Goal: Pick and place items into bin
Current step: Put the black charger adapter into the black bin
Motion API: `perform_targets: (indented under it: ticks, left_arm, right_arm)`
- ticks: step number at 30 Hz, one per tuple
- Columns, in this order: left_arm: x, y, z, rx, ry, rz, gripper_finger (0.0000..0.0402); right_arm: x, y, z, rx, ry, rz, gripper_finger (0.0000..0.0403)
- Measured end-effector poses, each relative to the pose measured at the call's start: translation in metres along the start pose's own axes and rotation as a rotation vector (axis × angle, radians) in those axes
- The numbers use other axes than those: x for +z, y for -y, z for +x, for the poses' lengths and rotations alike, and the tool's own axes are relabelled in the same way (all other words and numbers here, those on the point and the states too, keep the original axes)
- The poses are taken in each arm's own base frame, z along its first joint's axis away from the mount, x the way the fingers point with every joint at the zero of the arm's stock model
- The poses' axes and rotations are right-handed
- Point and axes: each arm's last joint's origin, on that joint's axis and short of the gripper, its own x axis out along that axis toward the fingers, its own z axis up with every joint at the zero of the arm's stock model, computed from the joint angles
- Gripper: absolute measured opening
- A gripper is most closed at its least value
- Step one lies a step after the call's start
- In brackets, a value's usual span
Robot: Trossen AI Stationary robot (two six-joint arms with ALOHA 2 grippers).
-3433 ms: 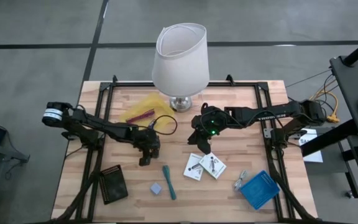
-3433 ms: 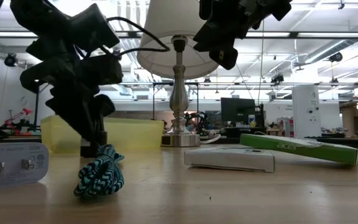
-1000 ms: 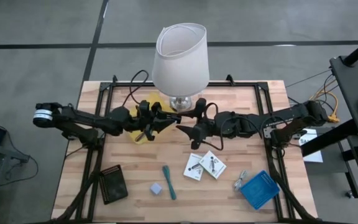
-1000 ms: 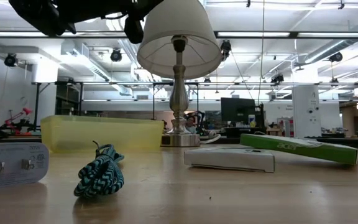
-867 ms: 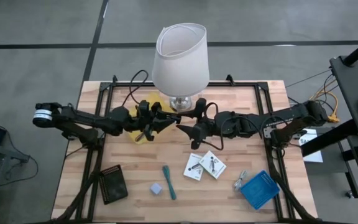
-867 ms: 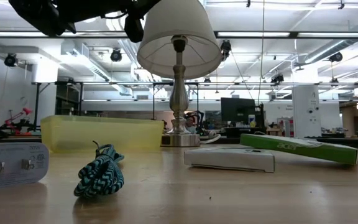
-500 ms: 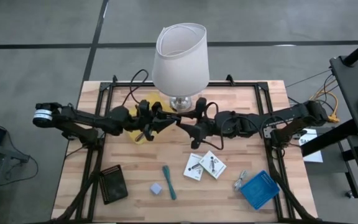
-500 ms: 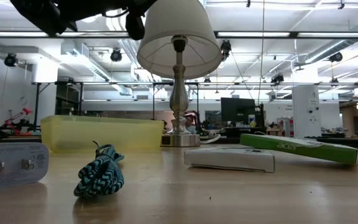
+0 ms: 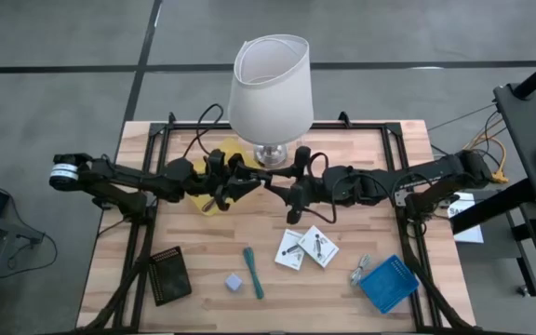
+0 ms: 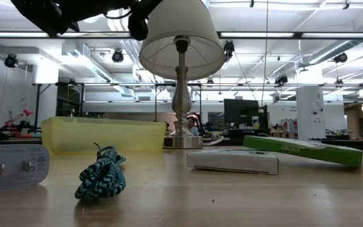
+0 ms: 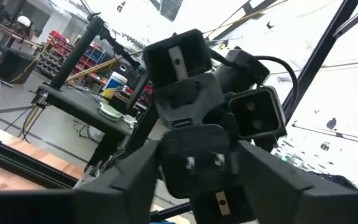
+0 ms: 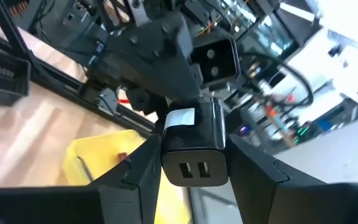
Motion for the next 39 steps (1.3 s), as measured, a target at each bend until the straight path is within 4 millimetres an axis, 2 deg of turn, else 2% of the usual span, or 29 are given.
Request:
perform_targets:
  ticks: [4, 7, 13, 19, 23, 30, 39]
  left_arm:
    - [0.003, 0.0, 0.0, -0.001, 0.013, 0.005, 0.0266]
    - [0.004, -0.001, 0.0, 0.0, 0.018, 0.007, 0.0287]
    - [0.005, -0.004, 0.0, 0.014, 0.018, 0.028, 0.0293]
    - [0.006, -0.007, -0.001, 0.032, 0.014, 0.066, 0.0294]
    - [0.004, -0.01, -0.001, 0.056, -0.012, 0.067, 0.0294]
    - [-0.001, -0.013, -0.002, 0.088, -0.061, 0.061, 0.0295]
    - [-0.001, -0.013, -0.002, 0.088, -0.061, 0.061, 0.0295]
  right_arm:
    - [-0.001, 0.004, -0.011, 0.031, -0.046, 0.115, 0.014]
    - [-0.003, 0.006, -0.024, 0.078, -0.107, 0.198, 0.0138]
    - [-0.011, 0.012, -0.056, 0.251, -0.248, 0.447, 0.0138]
    - [-0.023, 0.008, -0.08, 0.466, -0.472, 0.703, 0.0137]
    - [-0.03, -0.001, -0.09, 0.646, -0.629, 0.825, 0.0137]
    - [-0.039, -0.027, -0.11, 0.895, -0.894, 0.918, 0.0137]
    - [-0.063, -0.069, -0.136, 1.022, -1.213, 0.905, 0.0137]
